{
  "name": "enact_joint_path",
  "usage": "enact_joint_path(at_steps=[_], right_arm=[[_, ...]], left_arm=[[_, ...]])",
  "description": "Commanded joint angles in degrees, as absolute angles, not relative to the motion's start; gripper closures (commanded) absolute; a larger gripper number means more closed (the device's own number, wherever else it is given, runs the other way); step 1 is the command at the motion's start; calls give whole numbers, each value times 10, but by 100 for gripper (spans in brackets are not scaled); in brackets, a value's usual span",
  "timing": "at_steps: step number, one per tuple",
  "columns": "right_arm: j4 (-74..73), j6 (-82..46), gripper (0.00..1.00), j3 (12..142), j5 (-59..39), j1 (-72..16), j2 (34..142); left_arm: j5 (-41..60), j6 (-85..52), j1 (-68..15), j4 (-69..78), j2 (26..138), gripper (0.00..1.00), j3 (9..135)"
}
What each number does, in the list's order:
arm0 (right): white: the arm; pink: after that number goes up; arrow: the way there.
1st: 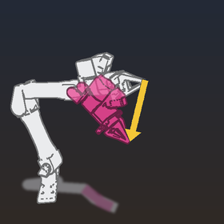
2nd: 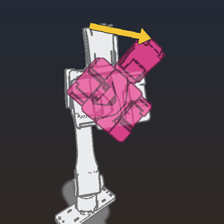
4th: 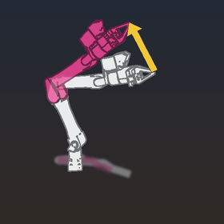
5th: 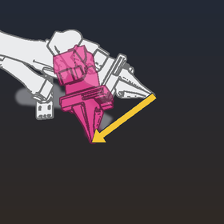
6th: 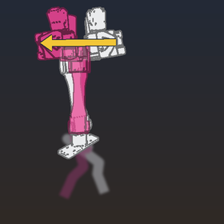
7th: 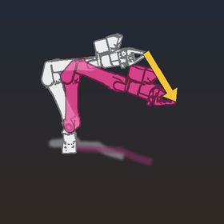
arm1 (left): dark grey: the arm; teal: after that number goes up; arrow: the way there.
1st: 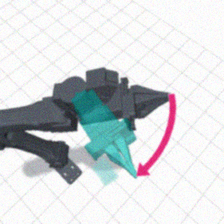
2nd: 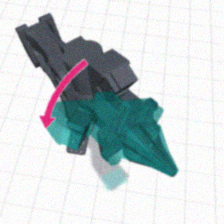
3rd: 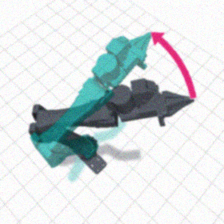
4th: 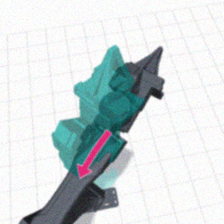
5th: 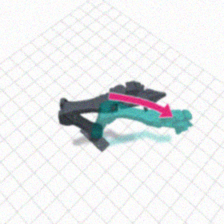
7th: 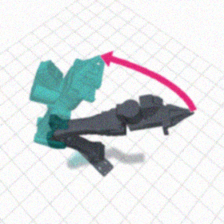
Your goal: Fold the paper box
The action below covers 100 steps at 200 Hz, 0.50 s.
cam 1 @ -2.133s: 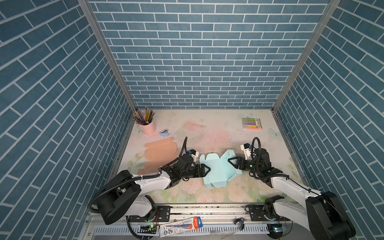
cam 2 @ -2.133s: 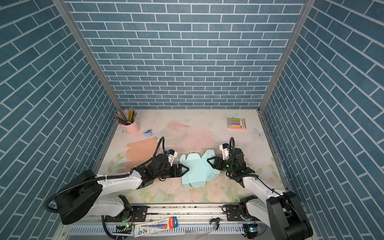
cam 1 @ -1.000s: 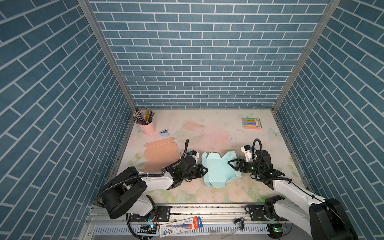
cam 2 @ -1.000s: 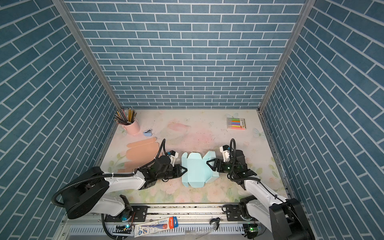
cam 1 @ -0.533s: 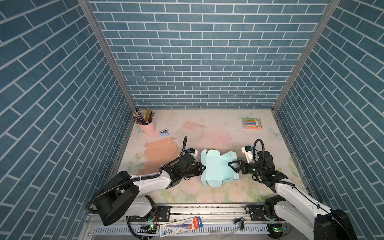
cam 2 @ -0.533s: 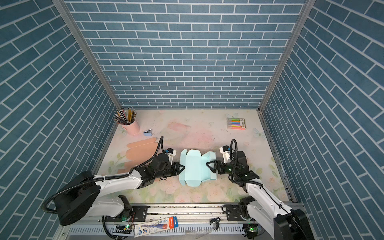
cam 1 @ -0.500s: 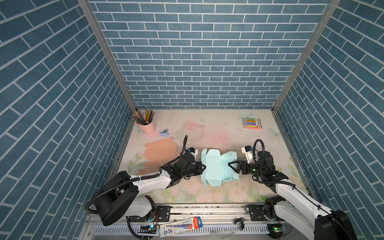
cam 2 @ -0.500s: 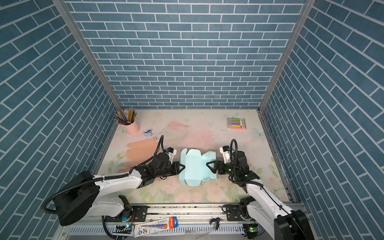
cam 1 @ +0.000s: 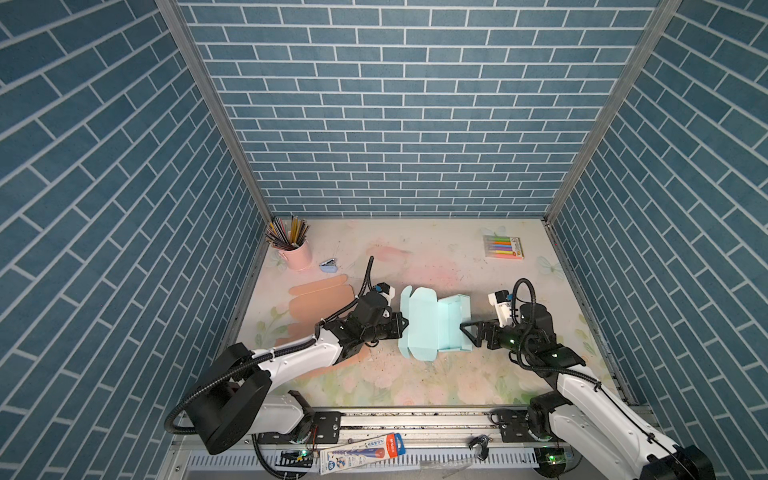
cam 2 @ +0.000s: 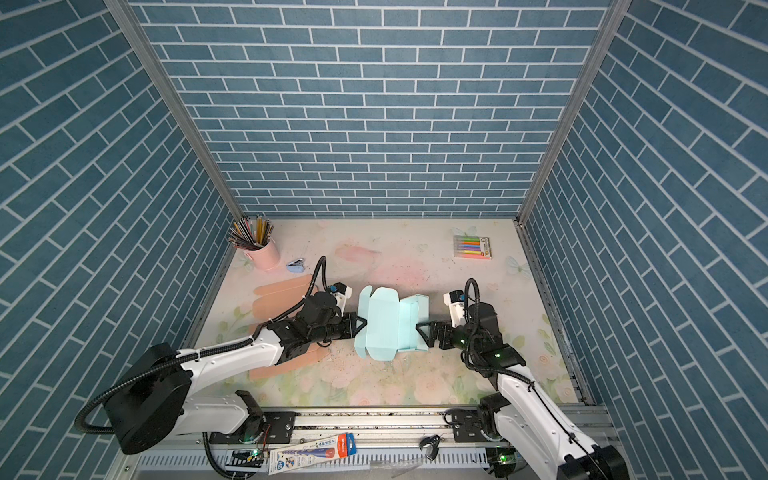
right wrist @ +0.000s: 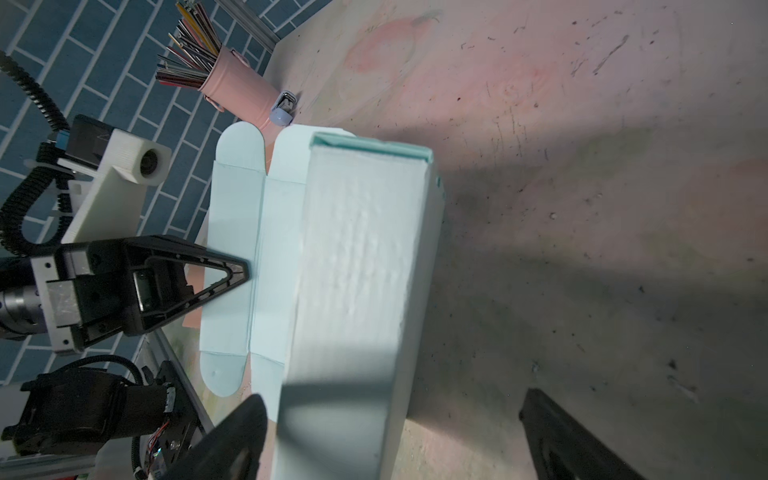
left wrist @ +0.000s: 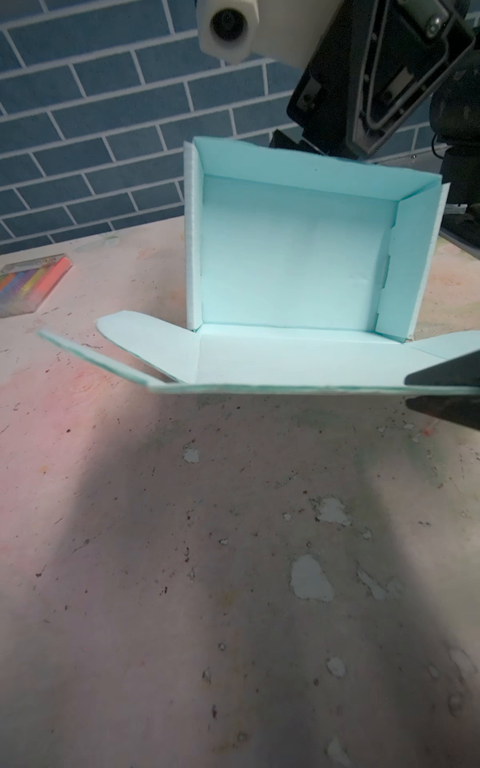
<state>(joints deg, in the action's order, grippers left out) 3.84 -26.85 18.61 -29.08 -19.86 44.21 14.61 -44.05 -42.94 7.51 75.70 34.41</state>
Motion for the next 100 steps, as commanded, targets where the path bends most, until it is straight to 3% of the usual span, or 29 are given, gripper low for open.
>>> enact_joint_path(at_steps=[1, 100], right_arm=[[64, -247, 4, 215, -248, -198, 413], [94, -208, 5, 274, -222, -197, 363]], left_arm=[[141, -385, -419, 17, 740, 100, 381], [127, -244, -412, -163, 754, 100, 501]])
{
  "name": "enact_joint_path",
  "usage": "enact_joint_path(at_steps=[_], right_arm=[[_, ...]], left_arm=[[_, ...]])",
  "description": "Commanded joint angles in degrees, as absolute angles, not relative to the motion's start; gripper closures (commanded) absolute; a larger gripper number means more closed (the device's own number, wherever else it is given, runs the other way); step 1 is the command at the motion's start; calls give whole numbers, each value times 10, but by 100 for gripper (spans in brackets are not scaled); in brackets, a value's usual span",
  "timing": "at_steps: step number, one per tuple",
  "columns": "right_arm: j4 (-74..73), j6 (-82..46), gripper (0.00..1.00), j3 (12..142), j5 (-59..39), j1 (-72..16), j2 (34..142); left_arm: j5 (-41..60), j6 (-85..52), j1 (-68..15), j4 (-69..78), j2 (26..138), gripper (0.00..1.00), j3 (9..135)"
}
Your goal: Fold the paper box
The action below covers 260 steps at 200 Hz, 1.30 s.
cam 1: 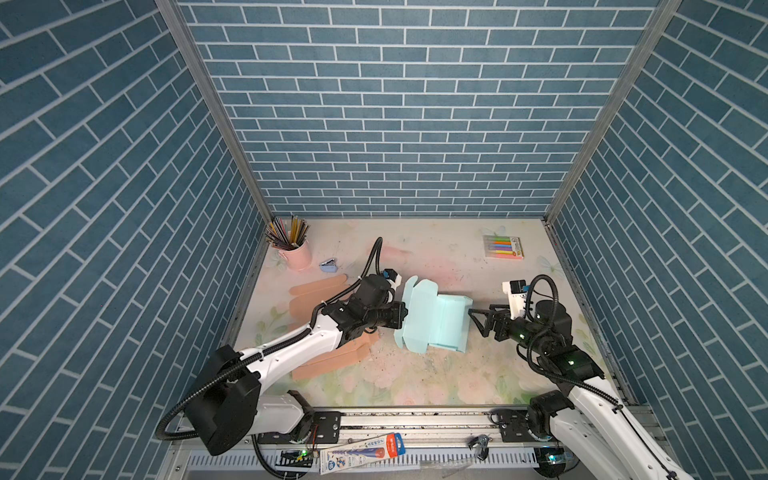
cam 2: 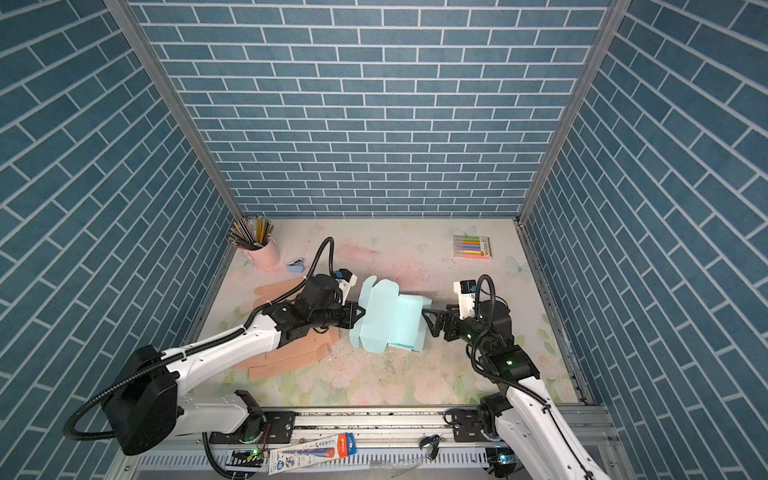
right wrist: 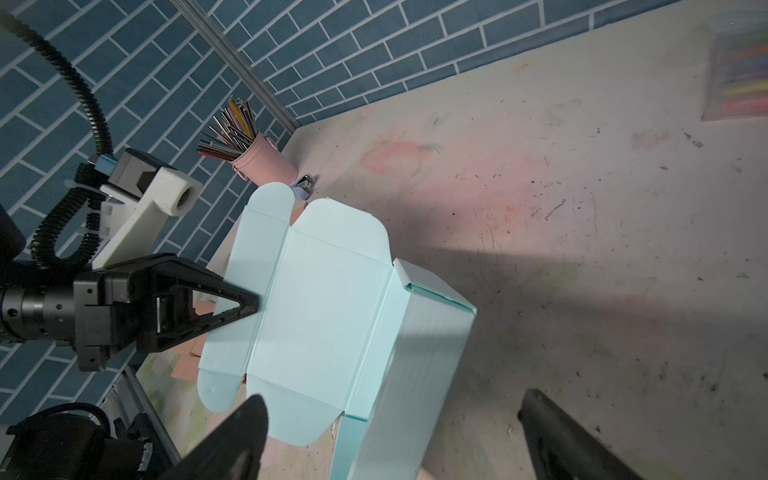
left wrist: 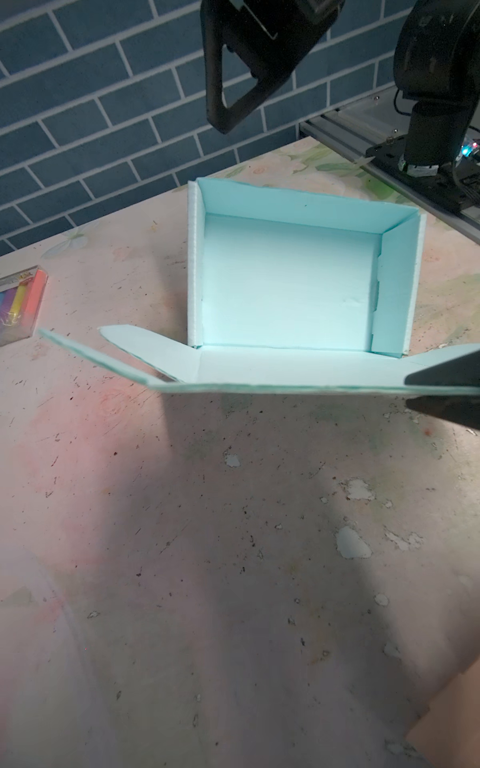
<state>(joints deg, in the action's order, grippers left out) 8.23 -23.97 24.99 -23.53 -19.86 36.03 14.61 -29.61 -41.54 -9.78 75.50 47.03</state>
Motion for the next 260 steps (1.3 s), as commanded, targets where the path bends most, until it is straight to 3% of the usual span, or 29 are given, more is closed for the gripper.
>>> enact_joint_path(at_steps=[1, 140, 260], right_arm=[[93, -208, 5, 274, -222, -197, 363], [-12, -142, 8, 356, -298, -198, 519], [-212, -125, 11, 373, -446, -216, 625]], left_arm=[[127, -243, -411, -164, 754, 100, 502], [112, -108, -421, -346, 775, 100, 624], [91, -52, -470, -436, 797, 100, 715]])
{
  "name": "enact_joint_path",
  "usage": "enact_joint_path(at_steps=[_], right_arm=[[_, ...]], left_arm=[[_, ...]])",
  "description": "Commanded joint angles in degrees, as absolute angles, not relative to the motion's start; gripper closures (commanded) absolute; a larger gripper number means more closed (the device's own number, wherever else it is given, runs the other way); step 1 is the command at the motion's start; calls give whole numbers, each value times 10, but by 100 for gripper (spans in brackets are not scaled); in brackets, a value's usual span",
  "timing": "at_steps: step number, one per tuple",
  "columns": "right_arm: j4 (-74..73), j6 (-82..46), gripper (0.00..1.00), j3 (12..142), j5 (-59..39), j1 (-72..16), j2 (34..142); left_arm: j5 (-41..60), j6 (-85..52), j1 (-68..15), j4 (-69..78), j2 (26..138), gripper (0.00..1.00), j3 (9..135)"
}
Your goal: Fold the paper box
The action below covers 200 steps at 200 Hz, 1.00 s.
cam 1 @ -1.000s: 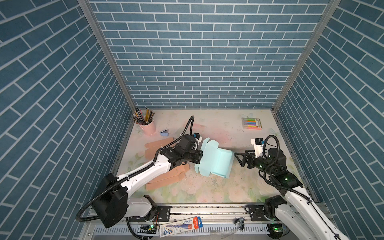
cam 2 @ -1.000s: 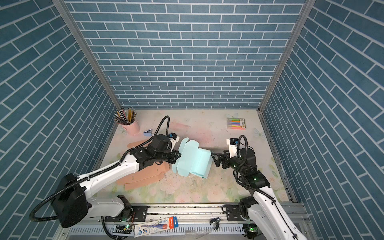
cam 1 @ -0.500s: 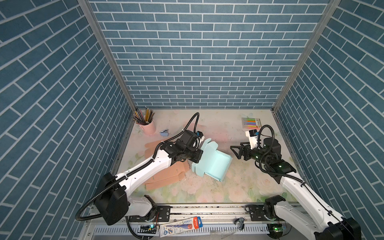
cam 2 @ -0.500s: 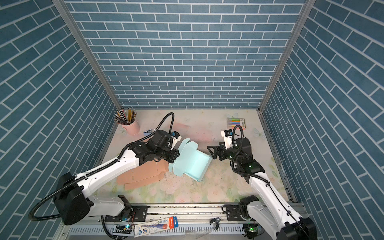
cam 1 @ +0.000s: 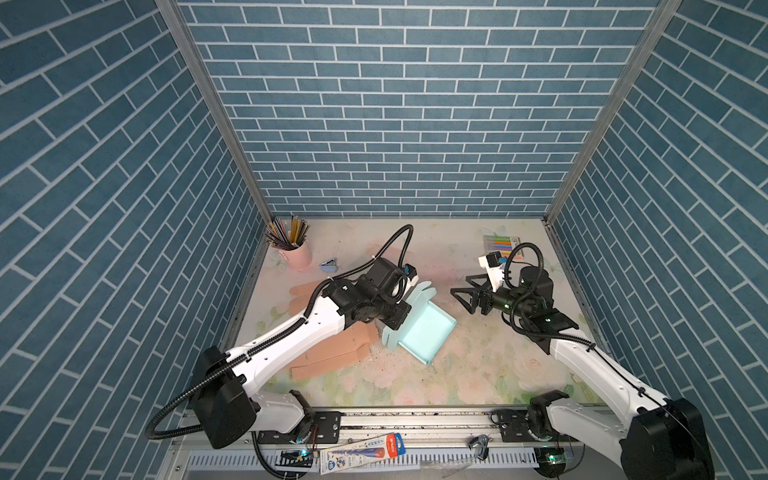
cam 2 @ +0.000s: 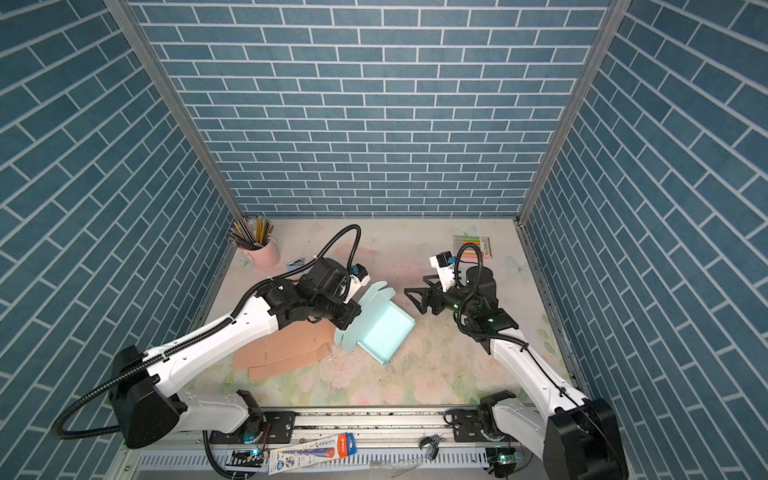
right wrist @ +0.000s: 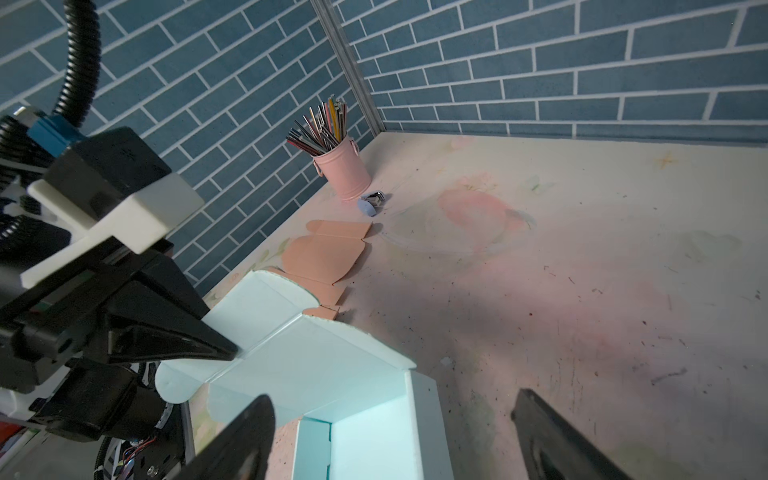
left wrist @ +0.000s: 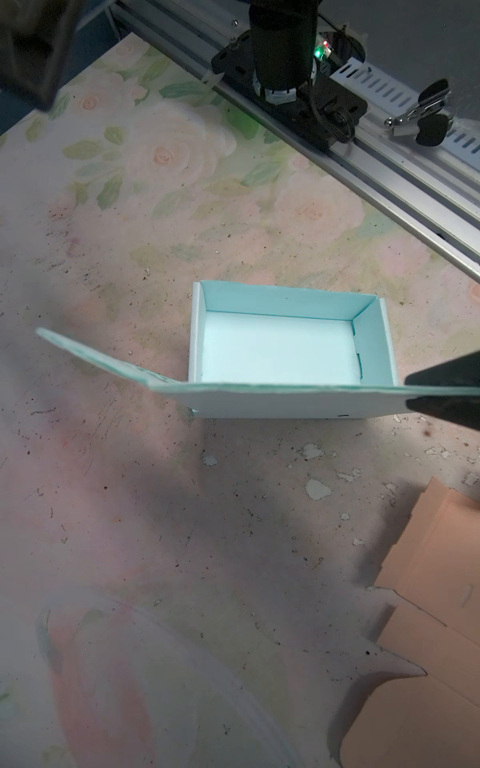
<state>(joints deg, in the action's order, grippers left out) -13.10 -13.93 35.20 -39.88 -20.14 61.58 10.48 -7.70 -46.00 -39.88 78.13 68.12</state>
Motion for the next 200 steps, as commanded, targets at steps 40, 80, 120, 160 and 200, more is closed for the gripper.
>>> enact_joint_path(at_steps=[40, 80, 120, 160, 200], right_arm=[[-225, -94, 11, 353, -428, -227, 629], [-298, -72, 11, 311, -453, -227, 639], [-304, -45, 15, 305, -478, -227, 660], [-266, -19, 18, 312, -445, -227, 667], [-267, -12, 29, 322, -473, -227, 700]], left_arm=[[95, -34, -472, -440, 796, 100, 719], [110, -20, -473, -439, 806, 100, 718], [121, -1, -474, -438, 801, 100, 710], [133, 21, -474, -443, 812, 100, 720], [134, 38, -474, -442, 823, 100, 724]])
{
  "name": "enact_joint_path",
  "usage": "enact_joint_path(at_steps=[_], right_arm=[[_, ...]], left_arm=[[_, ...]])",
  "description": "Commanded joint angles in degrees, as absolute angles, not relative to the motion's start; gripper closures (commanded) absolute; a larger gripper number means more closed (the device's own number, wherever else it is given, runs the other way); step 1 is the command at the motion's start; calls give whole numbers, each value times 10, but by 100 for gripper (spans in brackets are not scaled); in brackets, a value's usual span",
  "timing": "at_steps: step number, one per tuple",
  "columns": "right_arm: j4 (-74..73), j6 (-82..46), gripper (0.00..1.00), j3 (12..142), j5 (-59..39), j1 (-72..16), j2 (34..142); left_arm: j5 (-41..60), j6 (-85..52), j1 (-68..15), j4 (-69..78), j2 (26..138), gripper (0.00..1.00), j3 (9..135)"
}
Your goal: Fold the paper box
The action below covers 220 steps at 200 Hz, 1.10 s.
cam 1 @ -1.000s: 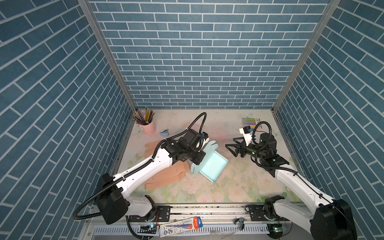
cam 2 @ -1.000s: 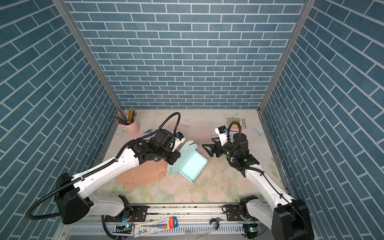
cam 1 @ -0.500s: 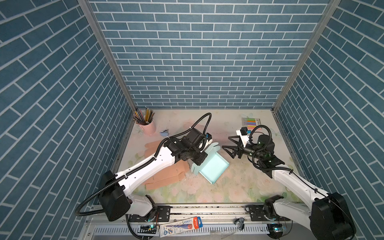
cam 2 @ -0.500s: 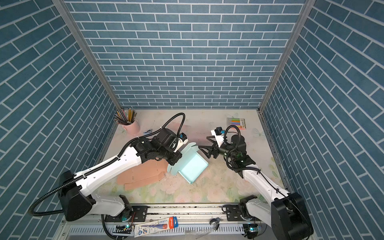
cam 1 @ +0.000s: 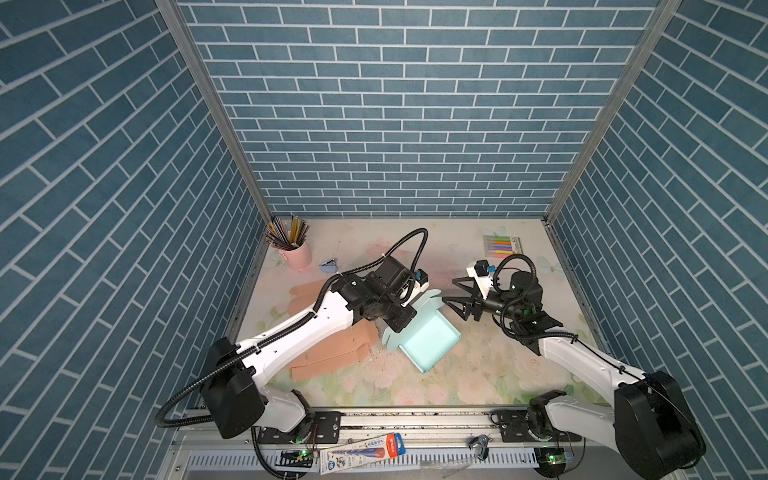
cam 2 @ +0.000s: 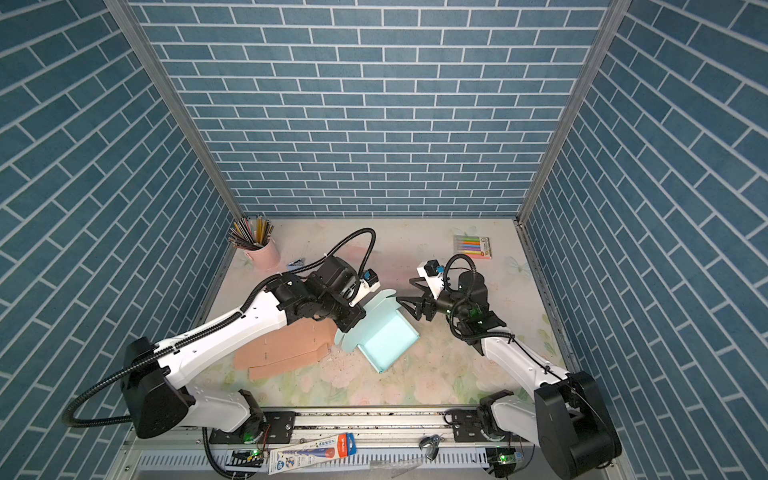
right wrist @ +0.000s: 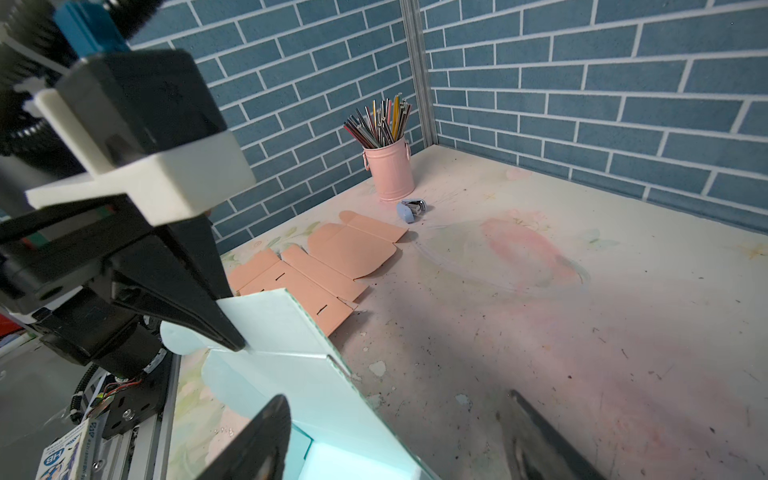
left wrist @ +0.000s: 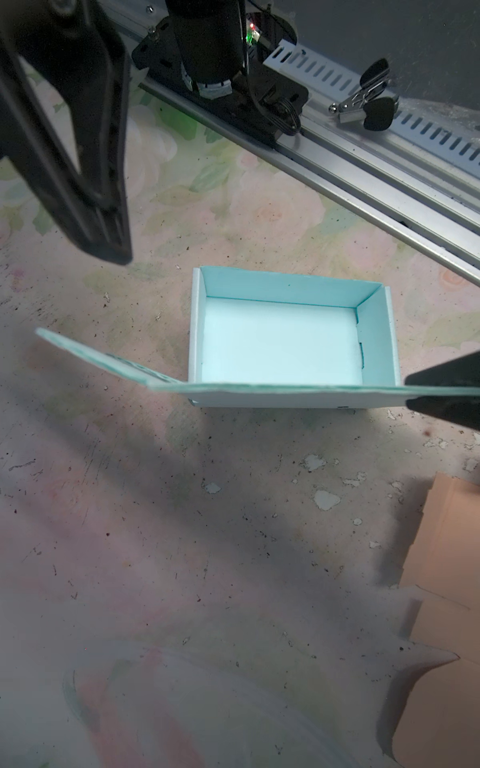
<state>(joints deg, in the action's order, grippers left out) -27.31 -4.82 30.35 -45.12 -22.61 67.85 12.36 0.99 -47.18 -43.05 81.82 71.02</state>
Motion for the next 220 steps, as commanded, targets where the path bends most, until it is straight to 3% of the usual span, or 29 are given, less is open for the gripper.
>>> enact_joint_path(at_steps=[1, 68, 140, 220], right_arm=[[-266, -11, 29, 322, -475, -227, 701], [-206, 32, 31, 366, -480, -255, 768], [-167, 59, 66, 380, -457, -279, 773], [-142, 82, 84, 386, -428, -295, 773]], left_arm=[[134, 38, -474, -442, 823, 100, 725], [123, 43, -474, -440, 821, 100, 724], [105, 41, -474, -442, 824, 100, 728], [75, 37, -473, -432, 836, 100, 726]])
